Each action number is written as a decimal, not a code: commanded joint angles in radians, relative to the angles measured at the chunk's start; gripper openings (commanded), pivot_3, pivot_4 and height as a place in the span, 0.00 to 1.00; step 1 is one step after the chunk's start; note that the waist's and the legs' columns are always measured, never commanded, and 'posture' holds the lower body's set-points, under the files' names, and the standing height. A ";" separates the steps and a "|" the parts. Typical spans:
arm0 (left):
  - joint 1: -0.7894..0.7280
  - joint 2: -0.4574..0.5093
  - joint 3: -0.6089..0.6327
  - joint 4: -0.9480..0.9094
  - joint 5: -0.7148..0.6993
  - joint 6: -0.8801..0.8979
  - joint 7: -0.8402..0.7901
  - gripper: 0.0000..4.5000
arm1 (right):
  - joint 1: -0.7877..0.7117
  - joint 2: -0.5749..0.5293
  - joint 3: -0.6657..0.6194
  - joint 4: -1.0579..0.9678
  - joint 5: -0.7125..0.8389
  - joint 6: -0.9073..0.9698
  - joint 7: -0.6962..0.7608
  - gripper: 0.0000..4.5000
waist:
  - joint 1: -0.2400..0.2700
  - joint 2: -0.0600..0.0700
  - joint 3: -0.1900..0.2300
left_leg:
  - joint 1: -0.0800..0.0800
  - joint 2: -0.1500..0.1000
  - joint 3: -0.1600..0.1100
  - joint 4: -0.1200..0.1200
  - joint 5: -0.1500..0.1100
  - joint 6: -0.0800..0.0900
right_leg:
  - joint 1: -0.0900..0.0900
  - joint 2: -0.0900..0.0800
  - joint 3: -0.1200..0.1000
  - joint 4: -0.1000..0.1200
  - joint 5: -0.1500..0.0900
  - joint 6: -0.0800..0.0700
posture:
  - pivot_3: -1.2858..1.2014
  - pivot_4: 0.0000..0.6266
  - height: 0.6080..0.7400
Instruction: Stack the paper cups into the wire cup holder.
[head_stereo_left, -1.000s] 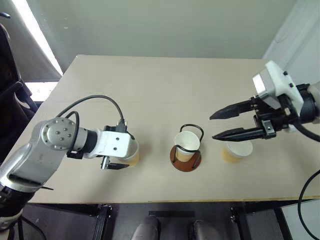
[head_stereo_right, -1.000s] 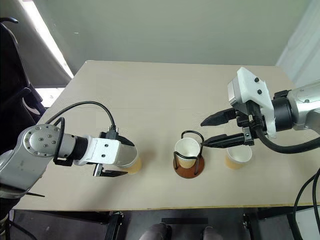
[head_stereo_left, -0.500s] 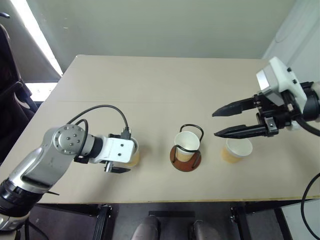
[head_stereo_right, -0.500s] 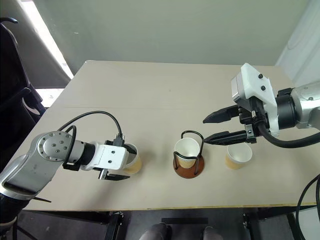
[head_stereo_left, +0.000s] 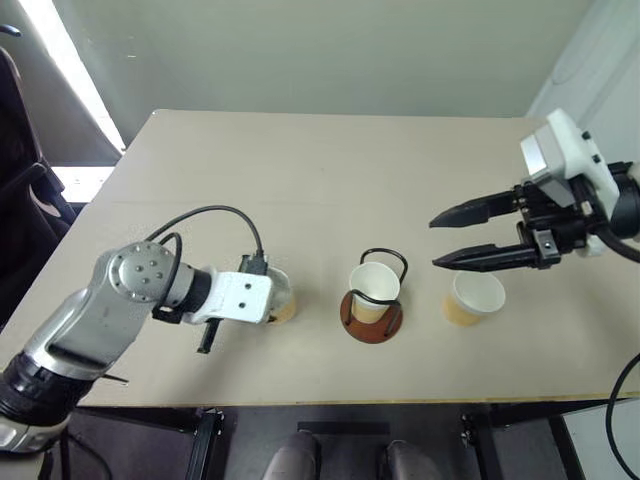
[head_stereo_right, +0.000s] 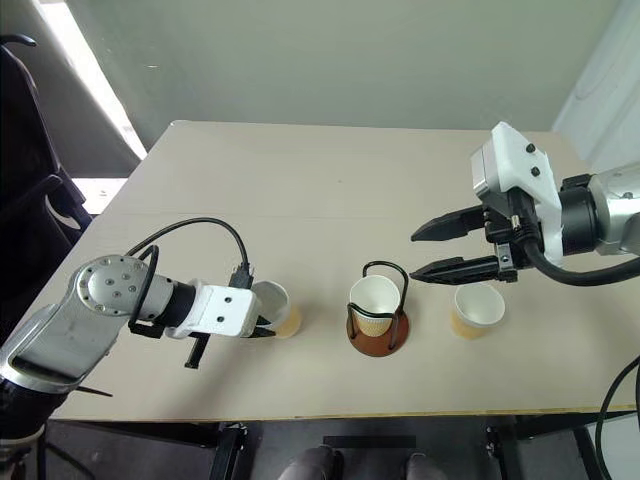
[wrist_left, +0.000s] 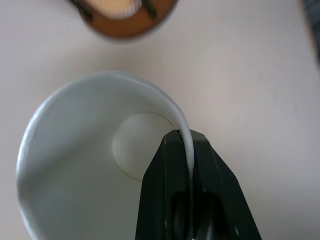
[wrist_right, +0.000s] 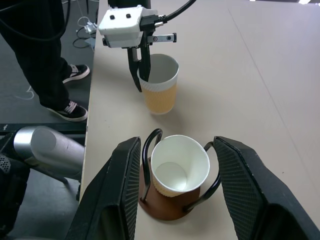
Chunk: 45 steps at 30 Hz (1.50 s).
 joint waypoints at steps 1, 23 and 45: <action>-0.087 -0.020 0.041 0.003 -0.086 0.040 -0.037 0.00 | 0.036 -0.054 -0.034 0.014 -0.050 -0.086 0.067 0.51 | 0.004 0.000 0.000 | 0.000 0.000 0.000 0.000 0.000 0.000 | 0.000 0.000 -0.001 0.000 0.000 0.000 | 0.52 0.24 1.00; -0.598 -0.249 -0.062 0.286 -0.210 0.009 -0.240 0.00 | 0.134 -0.111 -0.040 0.000 -0.107 -0.088 0.087 1.00 | 0.002 0.000 0.000 | -0.001 0.000 0.000 0.001 0.001 0.002 | 0.001 -0.001 0.000 -0.001 0.001 0.002 | 0.52 0.24 1.00; -0.758 -0.382 -0.367 0.507 -0.180 -0.267 -0.247 0.00 | 0.126 -0.221 -0.182 -0.016 -0.044 -0.029 0.037 1.00 | 0.007 0.000 0.000 | -0.003 0.000 0.001 0.002 0.000 0.004 | 0.001 -0.001 0.000 -0.002 0.001 0.006 | 0.52 0.24 1.00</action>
